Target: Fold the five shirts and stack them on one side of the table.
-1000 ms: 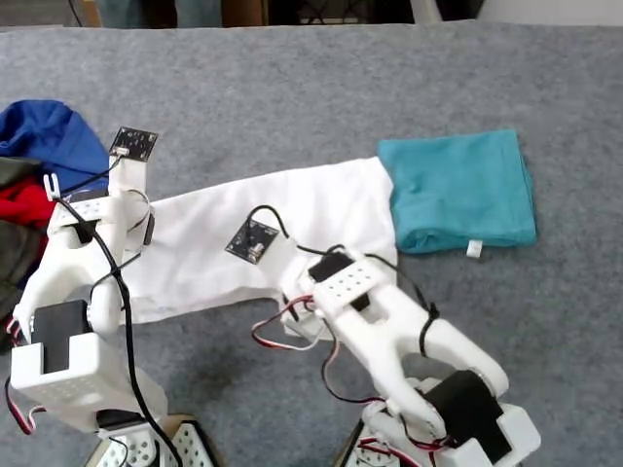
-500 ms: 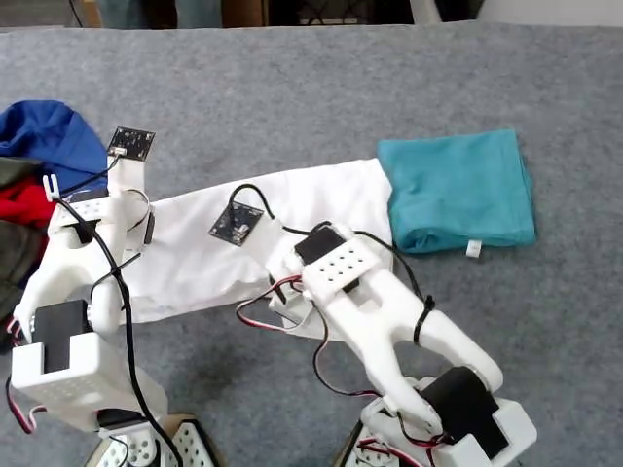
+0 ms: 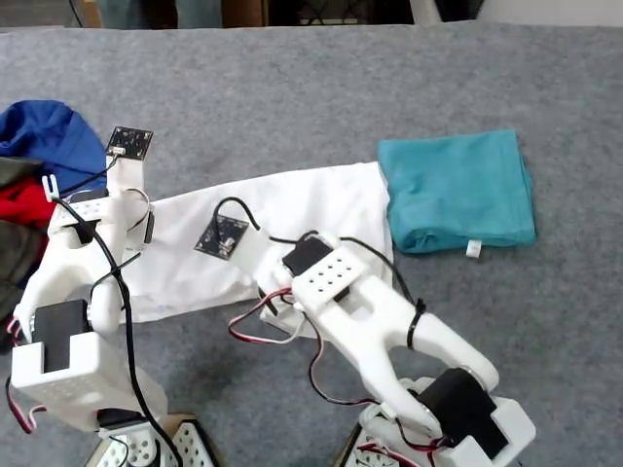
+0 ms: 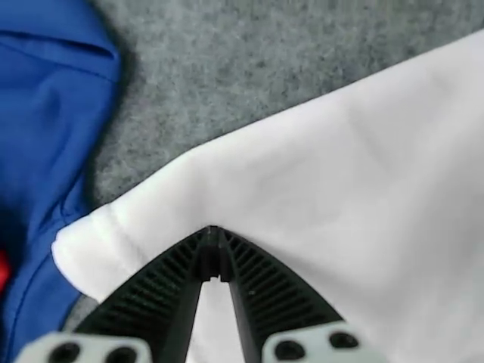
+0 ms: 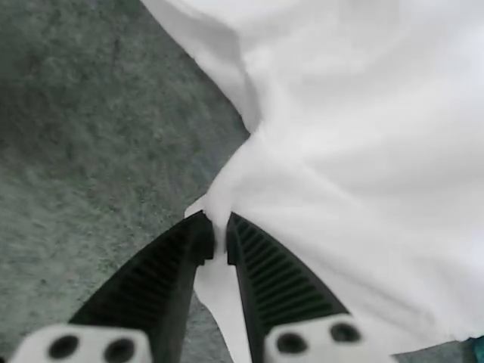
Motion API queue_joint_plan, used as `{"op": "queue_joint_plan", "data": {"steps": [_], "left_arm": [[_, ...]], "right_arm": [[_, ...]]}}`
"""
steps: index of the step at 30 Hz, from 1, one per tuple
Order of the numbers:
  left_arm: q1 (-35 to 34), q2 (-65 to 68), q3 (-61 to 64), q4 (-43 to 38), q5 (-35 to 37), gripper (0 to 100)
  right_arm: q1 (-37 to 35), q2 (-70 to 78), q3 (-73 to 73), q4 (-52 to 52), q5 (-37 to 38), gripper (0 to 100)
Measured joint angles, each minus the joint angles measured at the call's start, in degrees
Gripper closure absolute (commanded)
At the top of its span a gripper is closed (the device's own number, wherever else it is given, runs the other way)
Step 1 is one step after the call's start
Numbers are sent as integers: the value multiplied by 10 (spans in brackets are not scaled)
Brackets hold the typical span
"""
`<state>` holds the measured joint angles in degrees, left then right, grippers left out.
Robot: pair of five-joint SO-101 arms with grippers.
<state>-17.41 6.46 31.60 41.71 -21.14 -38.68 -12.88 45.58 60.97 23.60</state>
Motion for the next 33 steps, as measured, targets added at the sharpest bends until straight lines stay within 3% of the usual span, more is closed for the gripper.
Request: {"op": "queue_joint_plan", "data": {"steps": [7, 14, 17, 22, 26, 33], "left_arm": [[0, 0, 0, 0, 0, 970], [0, 0, 0, 0, 0, 970], [0, 0, 0, 0, 0, 970], [0, 0, 0, 0, 0, 970], [0, 0, 0, 0, 0, 970], [0, 0, 0, 0, 0, 970]], "right_arm": [[-1, 0, 11, -6, 1, 751], [-1, 0, -19, 51, 1, 740], [-1, -2, -42, 84, 1, 775], [-3, -72, -49, 123, 1, 991], [-3, -132, -38, 127, 1, 983], [38, -121, 51, 21, 1, 984]]}}
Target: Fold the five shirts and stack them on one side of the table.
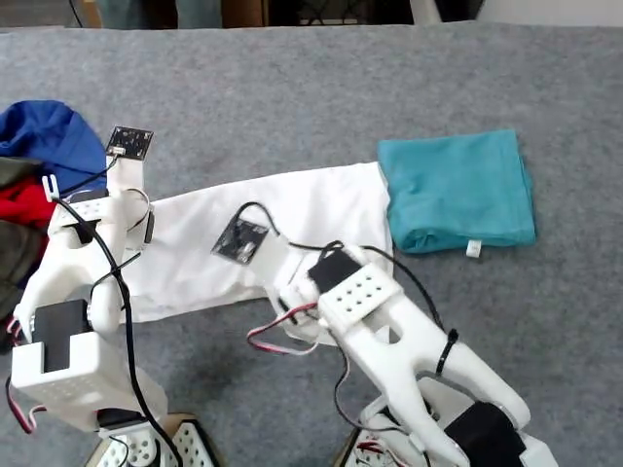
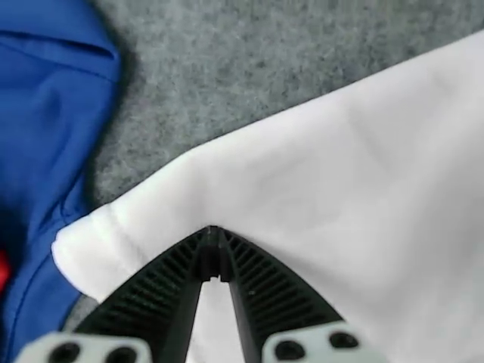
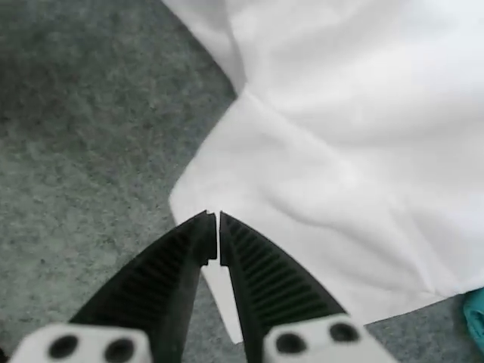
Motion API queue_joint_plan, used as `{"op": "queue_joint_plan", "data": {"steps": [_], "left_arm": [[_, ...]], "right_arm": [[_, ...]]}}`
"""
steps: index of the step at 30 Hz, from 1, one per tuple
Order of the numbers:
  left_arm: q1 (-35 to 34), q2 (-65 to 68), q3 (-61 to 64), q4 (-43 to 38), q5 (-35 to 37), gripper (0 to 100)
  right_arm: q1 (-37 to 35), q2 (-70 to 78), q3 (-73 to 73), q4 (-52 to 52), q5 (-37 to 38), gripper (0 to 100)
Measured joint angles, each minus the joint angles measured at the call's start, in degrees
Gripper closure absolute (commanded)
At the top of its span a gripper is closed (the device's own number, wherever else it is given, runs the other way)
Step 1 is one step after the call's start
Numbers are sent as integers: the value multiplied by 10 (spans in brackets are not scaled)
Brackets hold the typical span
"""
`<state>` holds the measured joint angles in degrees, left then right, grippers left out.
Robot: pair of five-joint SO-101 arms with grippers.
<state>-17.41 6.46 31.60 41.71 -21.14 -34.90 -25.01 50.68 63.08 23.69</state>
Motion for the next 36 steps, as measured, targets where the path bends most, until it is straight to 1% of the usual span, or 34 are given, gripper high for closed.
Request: {"op": "queue_joint_plan", "data": {"steps": [3, 7, 10, 13, 17, 21, 26, 29, 32, 36], "left_arm": [[-3, 0, 0, 0, 0, 971], [-8, 0, -18, 2, 0, 971], [-16, -28, -47, 33, -2, 971], [-16, -76, -63, 71, -2, 971], [-16, -132, -60, 122, -2, 971], [-20, -143, -10, 127, -2, 970], [-56, -119, 5, 139, -2, 970], [-80, -85, -3, 166, -2, 970], [-102, -76, -49, 210, -1, 971], [-98, -92, -150, 316, 0, 971]], "right_arm": [[66, 3, -33, 3, 2, 984], [157, 24, -159, 27, 51, 984], [194, 79, -264, 27, 77, 984], [219, 174, -364, 33, 82, 984], [229, 333, -489, 34, 82, 984], [231, 480, -604, 55, 84, 984], [259, 608, -740, 98, 86, 984], [277, 659, -818, 138, 86, 984], [274, 669, -903, 210, 86, 984], [266, 671, -1007, 282, 86, 984]]}}
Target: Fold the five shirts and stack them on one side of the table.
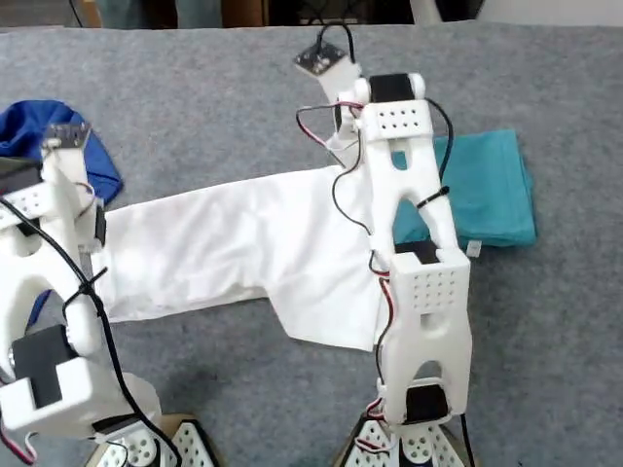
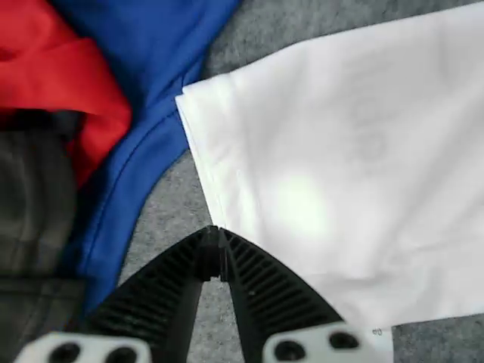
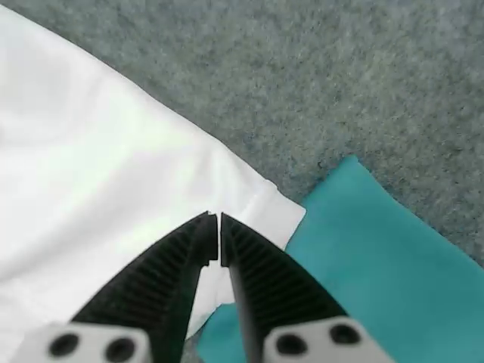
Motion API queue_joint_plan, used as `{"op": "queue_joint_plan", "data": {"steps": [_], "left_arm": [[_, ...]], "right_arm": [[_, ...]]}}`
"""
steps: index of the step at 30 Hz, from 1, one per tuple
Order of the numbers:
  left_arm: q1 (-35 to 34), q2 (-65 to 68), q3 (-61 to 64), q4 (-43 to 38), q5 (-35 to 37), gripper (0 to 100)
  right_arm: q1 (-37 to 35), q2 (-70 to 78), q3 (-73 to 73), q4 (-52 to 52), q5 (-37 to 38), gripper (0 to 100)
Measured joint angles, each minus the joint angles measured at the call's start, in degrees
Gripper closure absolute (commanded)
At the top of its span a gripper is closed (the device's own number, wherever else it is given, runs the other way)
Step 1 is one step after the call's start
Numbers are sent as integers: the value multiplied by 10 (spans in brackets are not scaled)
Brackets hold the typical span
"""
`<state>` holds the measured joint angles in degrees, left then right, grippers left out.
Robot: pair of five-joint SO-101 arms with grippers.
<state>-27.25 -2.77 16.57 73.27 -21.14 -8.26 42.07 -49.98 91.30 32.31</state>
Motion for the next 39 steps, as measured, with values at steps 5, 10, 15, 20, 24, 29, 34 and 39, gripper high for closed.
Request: {"op": "queue_joint_plan", "data": {"steps": [5, 10, 15, 20, 24, 29, 34, 39], "left_arm": [[56, -88, -82, 148, 0, 970], [131, -156, -19, 242, 20, 970], [131, -160, 140, 228, 30, 970], [69, -161, 223, 171, 27, 970], [4, -163, 250, 133, -2, 970], [-38, -171, 238, 129, -26, 970], [-11, -216, 133, 188, -20, 970], [58, -213, 120, 150, 27, 970]], "right_arm": [[-14, 0, -76, 77, 0, 984], [-13, -4, -61, 93, 1, 984], [-29, -56, 62, 84, 1, 984], [-33, -62, 166, 22, 0, 984], [-35, -62, 214, -6, 0, 984], [-33, -62, 234, -18, 0, 984], [-33, -63, 237, -18, 0, 984], [-38, -63, 239, -21, 0, 984]]}}
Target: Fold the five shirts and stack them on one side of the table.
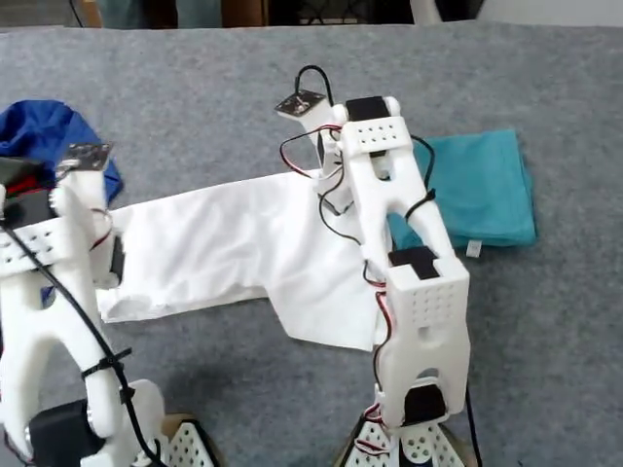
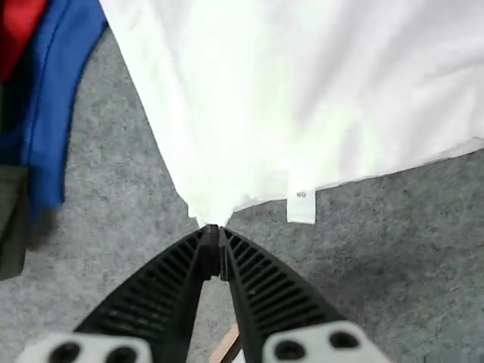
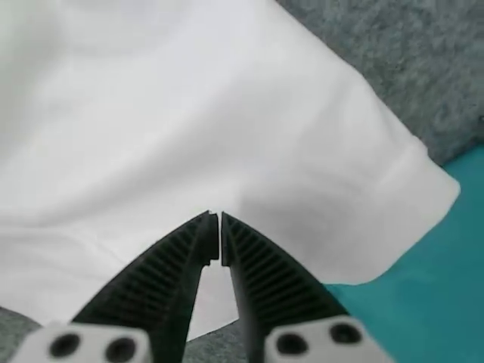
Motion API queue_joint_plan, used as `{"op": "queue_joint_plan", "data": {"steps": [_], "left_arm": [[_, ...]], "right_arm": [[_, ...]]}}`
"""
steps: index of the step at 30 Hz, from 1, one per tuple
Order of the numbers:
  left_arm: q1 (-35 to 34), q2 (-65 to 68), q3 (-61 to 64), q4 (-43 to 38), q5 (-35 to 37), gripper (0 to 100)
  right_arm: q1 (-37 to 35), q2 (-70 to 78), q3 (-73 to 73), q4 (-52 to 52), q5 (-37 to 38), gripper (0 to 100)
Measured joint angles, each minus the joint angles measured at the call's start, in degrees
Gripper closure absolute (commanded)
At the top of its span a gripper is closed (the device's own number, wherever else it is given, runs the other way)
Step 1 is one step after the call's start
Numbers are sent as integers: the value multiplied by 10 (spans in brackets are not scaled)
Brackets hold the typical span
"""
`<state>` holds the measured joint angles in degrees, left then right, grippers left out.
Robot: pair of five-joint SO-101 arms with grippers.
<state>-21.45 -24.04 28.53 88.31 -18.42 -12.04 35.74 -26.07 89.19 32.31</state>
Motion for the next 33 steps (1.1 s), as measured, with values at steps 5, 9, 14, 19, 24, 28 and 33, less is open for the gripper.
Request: {"op": "queue_joint_plan", "data": {"steps": [5, 9, 14, 19, 24, 28, 33], "left_arm": [[6, 87, 42, -84, 16, 970], [-25, 177, 46, -98, 18, 970], [-62, 249, 45, -98, 17, 970], [-91, 265, 42, -98, -3, 970], [-91, 265, 6, -89, -18, 970], [-91, 265, -96, -48, -17, 970], [-86, 287, -254, -47, 26, 968]], "right_arm": [[-10, 0, 0, -14, 0, 984], [-8, 0, 0, -18, 0, 984], [-8, 0, 4, -42, 0, 984], [-8, 2, 1, -54, -1, 984], [-7, 7, -38, -45, -1, 984], [-7, 10, -89, -28, 0, 984], [-7, 20, -107, -28, 0, 984]]}}
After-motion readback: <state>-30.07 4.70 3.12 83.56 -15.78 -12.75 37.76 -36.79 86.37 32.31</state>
